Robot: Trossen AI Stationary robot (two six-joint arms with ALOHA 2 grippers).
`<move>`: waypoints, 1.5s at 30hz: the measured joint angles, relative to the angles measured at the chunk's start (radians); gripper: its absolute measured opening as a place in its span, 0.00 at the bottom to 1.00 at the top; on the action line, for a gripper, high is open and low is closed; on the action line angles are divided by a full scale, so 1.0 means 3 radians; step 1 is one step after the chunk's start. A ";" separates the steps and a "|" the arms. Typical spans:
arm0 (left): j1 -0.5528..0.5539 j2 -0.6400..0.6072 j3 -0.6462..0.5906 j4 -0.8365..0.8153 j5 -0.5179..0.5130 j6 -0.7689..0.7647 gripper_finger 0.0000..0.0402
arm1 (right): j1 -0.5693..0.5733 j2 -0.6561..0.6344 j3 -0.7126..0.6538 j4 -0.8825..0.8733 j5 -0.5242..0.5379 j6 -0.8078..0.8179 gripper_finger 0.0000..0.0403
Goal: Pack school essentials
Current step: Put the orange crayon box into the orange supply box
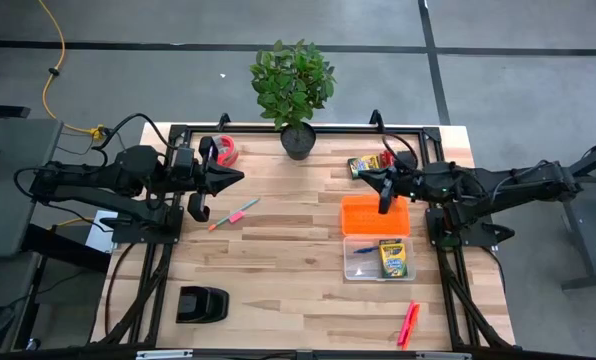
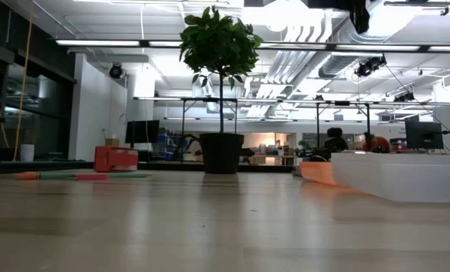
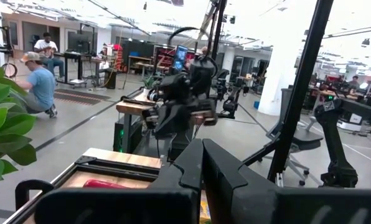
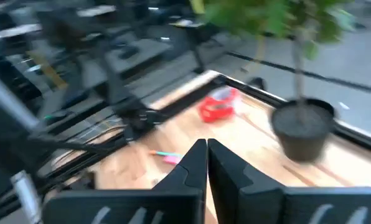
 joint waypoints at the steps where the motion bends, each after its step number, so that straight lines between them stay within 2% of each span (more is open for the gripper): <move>1: 0.0000 0.0001 0.0001 0.0000 0.0000 0.0000 0.00 | -0.0042 0.0038 0.0000 -0.0067 0.0026 0.0100 0.05; 3: 0.0000 0.0001 0.0000 0.0001 0.0001 0.0000 0.00 | -0.0164 0.0164 0.0000 -0.0166 -0.0007 0.0292 0.11; 9: -0.0001 0.0001 0.0001 0.0001 0.0000 0.0000 0.00 | -0.0825 0.0776 0.0000 -0.0603 -0.0460 0.0845 0.37; 13: -0.0001 0.0001 0.0001 0.0001 0.0001 -0.0001 0.00 | -0.1270 0.1227 0.0000 -0.0842 -0.0733 0.0750 0.51; 17: -0.0001 0.0001 0.0001 0.0003 -0.0001 -0.0001 0.00 | -0.1552 0.1703 0.0118 -0.0845 -0.0797 0.0586 0.57; 21: -0.0001 0.0003 0.0001 0.0004 -0.0003 -0.0001 0.00 | -0.1715 0.2188 0.0438 -0.0977 -0.0761 0.0445 0.57; 25: -0.0001 0.0003 0.0001 0.0006 -0.0004 -0.0001 0.00 | -0.1791 0.2635 0.0778 -0.1261 -0.0430 0.0318 0.57; 30: -0.0001 0.0003 0.0001 0.0005 -0.0004 -0.0003 0.00 | -0.1821 0.3048 0.1141 -0.1573 -0.0417 0.0318 0.57; 34: -0.0001 0.0003 0.0001 0.0005 -0.0004 -0.0003 0.00 | -0.1790 0.3271 0.1204 -0.1627 -0.0413 0.0418 0.56; 39: -0.0001 0.0003 0.0001 0.0004 -0.0006 -0.0003 0.00 | -0.1797 0.3457 0.1206 -0.1649 -0.0354 0.0515 0.45; 45: -0.0001 0.0003 0.0001 0.0003 -0.0007 -0.0003 0.00 | -0.1779 0.3488 0.1207 -0.1653 -0.0333 0.0522 0.25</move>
